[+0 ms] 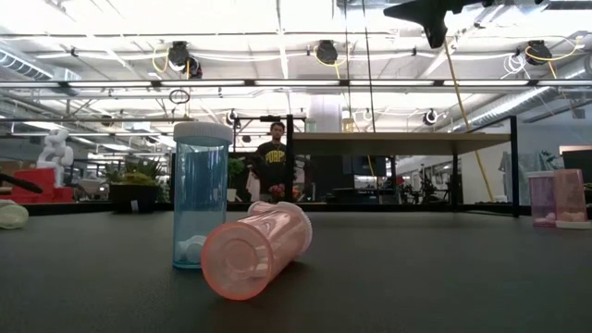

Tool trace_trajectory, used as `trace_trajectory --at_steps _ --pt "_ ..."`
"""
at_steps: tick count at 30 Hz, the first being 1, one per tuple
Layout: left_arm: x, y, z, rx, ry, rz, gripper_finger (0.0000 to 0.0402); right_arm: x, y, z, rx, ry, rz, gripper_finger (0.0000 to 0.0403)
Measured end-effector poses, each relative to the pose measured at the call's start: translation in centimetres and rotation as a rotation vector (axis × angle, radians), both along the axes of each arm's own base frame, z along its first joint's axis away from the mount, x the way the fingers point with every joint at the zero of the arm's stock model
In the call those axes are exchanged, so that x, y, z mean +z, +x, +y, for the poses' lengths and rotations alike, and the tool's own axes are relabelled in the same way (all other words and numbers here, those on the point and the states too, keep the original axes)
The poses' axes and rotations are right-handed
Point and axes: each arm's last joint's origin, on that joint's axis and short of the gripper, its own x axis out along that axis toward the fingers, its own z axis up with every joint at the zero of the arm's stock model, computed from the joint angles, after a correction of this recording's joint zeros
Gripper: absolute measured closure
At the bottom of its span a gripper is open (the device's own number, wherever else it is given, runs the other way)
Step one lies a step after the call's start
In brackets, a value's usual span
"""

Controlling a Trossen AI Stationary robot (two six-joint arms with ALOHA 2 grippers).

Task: Pick and place medicine bottles onto shelf by color
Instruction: Put the left pink pill bottle on the shelf

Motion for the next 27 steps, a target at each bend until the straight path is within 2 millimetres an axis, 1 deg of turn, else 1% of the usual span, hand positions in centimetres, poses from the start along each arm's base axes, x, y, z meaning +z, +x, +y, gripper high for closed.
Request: trace_trajectory --at_steps 3,5,7,9,12,15,17,20,23,27 --pt "0.2 0.8 0.2 0.024 -0.009 -0.021 0.0248 0.0 0.0 0.0 0.016 -0.027 0.005 0.0257" --pt "0.5 1.6 0.4 0.063 0.005 -0.106 0.0262 -0.1 0.0 0.1 0.054 -0.052 0.013 0.0257" --pt "0.8 2.3 0.9 0.089 0.073 -0.215 0.0274 -0.2 0.0 0.2 0.074 -0.075 0.029 0.0257" --pt "0.6 3.0 1.5 0.102 0.165 -0.264 0.0283 -0.4 0.0 0.3 0.098 -0.099 0.050 0.0257" --pt "-0.3 3.6 2.7 0.116 0.308 -0.246 0.0292 -0.9 0.0 0.2 0.104 -0.147 0.062 0.0257" --pt "-1.7 3.7 3.6 0.118 0.375 -0.189 0.0290 -1.7 0.2 0.2 0.105 -0.167 0.058 0.0257" --pt "-2.5 3.6 4.0 0.110 0.390 -0.126 0.0281 -2.1 0.3 0.2 0.103 -0.169 0.045 0.0257" --pt "-3.5 3.2 4.4 0.120 0.382 -0.043 0.0256 -2.9 0.3 0.2 0.103 -0.168 0.053 0.0257" --pt "-4.0 3.0 4.6 0.119 0.374 0.023 0.0218 -3.9 0.3 0.2 0.102 -0.167 0.071 0.0257" --pt "-4.9 2.5 5.1 0.120 0.368 0.133 0.0162 -5.3 0.3 0.2 0.098 -0.176 0.044 0.0257"
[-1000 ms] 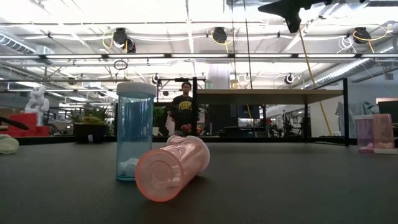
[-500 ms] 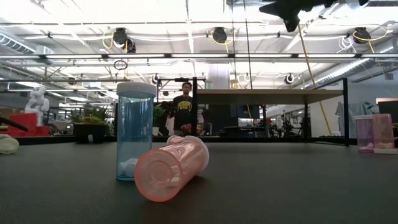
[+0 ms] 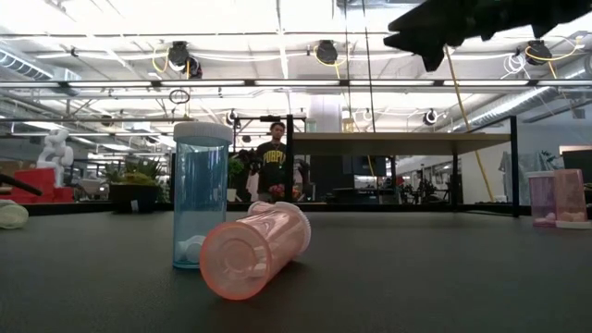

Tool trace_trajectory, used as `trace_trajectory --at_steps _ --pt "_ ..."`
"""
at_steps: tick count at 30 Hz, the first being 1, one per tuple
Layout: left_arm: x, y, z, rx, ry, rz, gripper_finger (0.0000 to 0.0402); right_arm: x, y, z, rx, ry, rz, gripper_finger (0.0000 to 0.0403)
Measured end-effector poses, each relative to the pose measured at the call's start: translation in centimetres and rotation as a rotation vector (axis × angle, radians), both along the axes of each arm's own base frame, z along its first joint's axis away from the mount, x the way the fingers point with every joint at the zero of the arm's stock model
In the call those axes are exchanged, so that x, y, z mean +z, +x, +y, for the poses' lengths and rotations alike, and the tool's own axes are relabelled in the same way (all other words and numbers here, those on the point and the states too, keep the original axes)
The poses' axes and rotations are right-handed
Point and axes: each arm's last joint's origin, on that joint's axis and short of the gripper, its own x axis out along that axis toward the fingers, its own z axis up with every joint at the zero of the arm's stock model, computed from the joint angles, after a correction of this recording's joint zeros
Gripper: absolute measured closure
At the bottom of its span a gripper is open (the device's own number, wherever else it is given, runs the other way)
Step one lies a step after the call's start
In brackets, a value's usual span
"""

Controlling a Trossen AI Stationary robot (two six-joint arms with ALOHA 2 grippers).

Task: Pick and place medicine bottles onto shelf by color
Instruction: Put the left pink pill bottle on the shelf

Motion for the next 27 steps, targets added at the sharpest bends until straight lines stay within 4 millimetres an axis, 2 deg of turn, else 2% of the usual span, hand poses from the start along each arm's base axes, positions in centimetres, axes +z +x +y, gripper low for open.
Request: trace_trajectory --at_steps 4,8,14,22,27 --pt "-1.2 -0.4 0.8 0.037 0.014 0.071 0.0122 -1.5 -0.1 0.0 -0.001 -0.001 -0.038 0.0257" --pt "-2.3 -0.2 2.2 0.087 0.059 0.094 0.0111 -2.7 -0.3 0.0 -0.019 0.010 -0.044 0.0257" --pt "-3.5 -0.3 3.5 0.122 0.104 0.120 0.0134 -3.3 -0.4 -0.1 -0.031 0.019 -0.036 0.0257" --pt "-3.6 -0.4 3.4 0.126 0.089 0.162 0.0171 -3.2 -0.4 0.0 -0.027 0.020 -0.041 0.0257" --pt "-3.6 -0.6 3.9 0.140 0.122 0.176 0.0175 -3.2 -0.4 0.0 -0.027 0.017 -0.041 0.0257"
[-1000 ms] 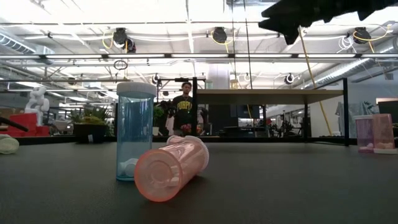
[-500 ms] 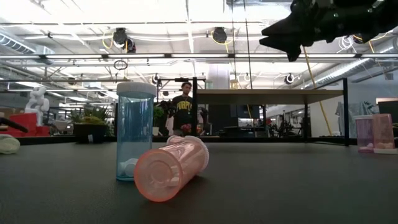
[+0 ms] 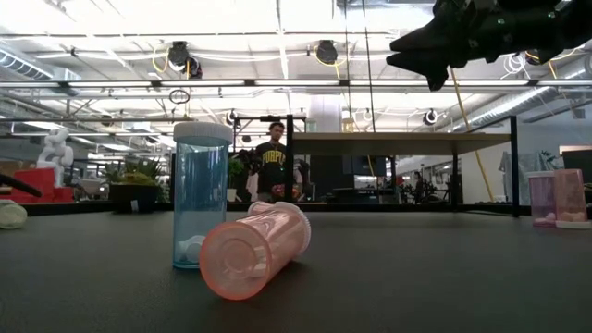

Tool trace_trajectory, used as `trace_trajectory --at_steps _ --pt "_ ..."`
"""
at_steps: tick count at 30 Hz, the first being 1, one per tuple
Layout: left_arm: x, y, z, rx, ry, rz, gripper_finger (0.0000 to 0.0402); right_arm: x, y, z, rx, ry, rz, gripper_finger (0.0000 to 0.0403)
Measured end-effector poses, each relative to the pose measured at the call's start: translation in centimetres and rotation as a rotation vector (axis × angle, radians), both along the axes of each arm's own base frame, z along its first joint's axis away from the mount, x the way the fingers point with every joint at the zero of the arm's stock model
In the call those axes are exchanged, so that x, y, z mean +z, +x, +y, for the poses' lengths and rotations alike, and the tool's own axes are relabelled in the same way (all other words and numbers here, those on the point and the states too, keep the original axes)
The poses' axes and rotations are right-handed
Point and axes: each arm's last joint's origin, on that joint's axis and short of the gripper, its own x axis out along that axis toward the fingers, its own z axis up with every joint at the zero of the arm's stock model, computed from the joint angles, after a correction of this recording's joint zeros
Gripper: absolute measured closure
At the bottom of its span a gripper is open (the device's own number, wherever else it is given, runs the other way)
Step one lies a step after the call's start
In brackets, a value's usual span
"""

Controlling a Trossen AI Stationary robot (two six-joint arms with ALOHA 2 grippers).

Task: Pick and place medicine bottles onto shelf by color
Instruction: Put the left pink pill bottle on the shelf

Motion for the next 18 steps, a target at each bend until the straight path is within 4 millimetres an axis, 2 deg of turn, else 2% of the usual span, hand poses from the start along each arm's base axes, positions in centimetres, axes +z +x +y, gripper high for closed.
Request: trace_trajectory --at_steps 10,14,18 --pt "0.0 0.4 0.2 0.032 -0.001 0.005 0.0118 0.2 0.0 0.0 0.000 0.002 -0.020 0.0257" --pt "0.0 0.9 0.6 0.066 0.000 0.005 0.0121 0.4 0.0 0.0 -0.001 0.010 -0.039 0.0257" --pt "0.0 1.2 0.8 0.087 0.000 0.006 0.0143 0.4 0.0 0.0 -0.001 0.017 -0.039 0.0257"
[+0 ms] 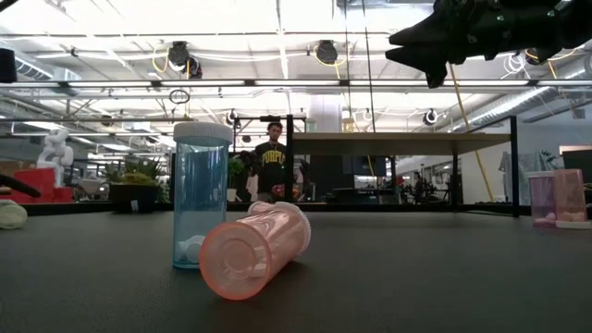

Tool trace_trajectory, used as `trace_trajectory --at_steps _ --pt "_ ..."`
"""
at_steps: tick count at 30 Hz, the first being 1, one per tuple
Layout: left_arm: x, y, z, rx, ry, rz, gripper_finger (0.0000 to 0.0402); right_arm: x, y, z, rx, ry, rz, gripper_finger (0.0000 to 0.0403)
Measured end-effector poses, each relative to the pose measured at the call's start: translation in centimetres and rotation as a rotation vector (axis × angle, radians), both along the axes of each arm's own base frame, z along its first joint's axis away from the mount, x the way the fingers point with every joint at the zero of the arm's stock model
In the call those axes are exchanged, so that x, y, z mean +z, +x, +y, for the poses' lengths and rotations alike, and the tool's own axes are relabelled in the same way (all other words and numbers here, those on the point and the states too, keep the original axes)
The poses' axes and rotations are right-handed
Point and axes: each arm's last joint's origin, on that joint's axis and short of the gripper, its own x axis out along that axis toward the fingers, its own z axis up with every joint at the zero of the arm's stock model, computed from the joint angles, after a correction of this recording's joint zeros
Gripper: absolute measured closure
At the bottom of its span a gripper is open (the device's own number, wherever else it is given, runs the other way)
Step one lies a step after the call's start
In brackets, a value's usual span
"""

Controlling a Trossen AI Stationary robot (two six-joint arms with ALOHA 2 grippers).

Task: Pick and place medicine bottles onto shelf by color
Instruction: Put the left pink pill bottle on the shelf

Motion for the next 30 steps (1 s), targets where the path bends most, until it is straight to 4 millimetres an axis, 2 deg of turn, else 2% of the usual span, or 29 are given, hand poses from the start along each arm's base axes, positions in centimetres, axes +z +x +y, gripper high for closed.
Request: trace_trajectory --at_steps 9,30 --pt "0.0 0.5 0.4 0.040 0.000 0.000 0.0196 0.0 0.0 0.0 0.001 0.020 -0.001 0.0257" --pt "0.1 2.0 1.7 0.162 0.013 -0.035 0.0268 0.0 0.0 0.2 0.031 0.091 -0.006 0.0257"
